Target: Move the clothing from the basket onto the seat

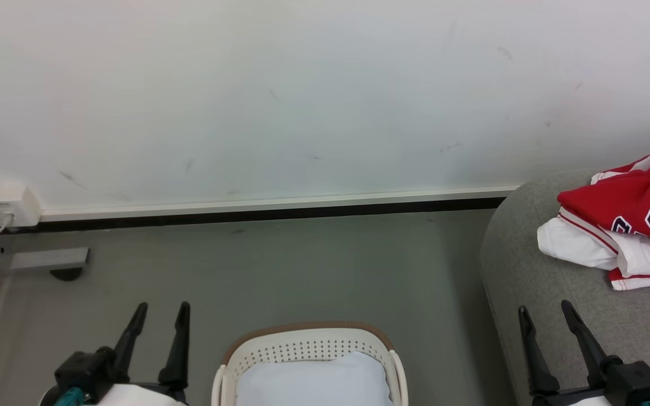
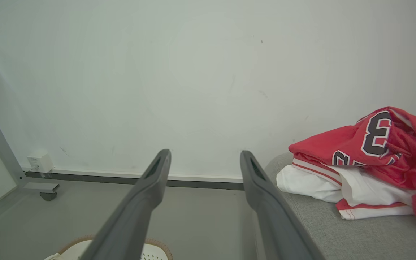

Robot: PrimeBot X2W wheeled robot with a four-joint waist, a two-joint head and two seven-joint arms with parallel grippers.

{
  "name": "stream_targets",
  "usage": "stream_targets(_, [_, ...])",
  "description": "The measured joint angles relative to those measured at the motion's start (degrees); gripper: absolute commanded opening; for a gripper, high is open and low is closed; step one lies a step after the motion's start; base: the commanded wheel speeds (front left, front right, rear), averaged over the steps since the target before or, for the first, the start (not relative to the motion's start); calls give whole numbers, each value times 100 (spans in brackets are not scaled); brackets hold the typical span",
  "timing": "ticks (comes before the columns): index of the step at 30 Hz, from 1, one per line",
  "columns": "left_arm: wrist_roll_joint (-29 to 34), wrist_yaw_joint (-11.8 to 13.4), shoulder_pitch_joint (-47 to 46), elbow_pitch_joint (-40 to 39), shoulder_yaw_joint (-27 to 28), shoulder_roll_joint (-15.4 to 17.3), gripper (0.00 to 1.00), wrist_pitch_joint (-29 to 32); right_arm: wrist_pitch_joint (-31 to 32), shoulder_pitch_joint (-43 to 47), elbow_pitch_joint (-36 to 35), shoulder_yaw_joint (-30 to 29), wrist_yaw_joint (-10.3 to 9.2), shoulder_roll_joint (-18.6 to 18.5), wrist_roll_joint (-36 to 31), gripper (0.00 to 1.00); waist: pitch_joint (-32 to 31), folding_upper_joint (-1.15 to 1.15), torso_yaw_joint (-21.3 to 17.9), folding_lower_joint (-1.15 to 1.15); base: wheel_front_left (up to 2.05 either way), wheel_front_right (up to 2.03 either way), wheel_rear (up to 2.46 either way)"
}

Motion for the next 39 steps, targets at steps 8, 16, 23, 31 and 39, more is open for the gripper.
stream_targets(8, [-16, -1, 1, 2, 0, 5, 100, 0, 0, -3, 7, 22, 0, 1, 1, 100, 7, 0, -24, 0, 0, 0, 0])
stream_targets(16, [-142, -1, 166, 280, -86, -100, 0, 65, 44, 141, 236, 62, 0, 16, 119, 0, 10, 0, -31, 0, 0, 0, 0])
stream_targets(23, [-864, -1, 164, 265, 21, -145, 0, 276, 212, 138, 231, 16, 0, -2, 958, 0, 12, 0, -24, 0, 0, 0, 0])
stream_targets(31, [-1613, 0, 156, 226, 110, -181, 0, 464, 388, 124, 224, -53, 0, -42, 1817, 0, 14, 0, -14, 0, 0, 0, 0])
stream_targets(39, [-2313, 0, 135, 183, 210, -216, 0, 659, 547, 98, 207, -111, 0, -69, 2572, 0, 15, 0, -5, 0, 0, 0, 0])
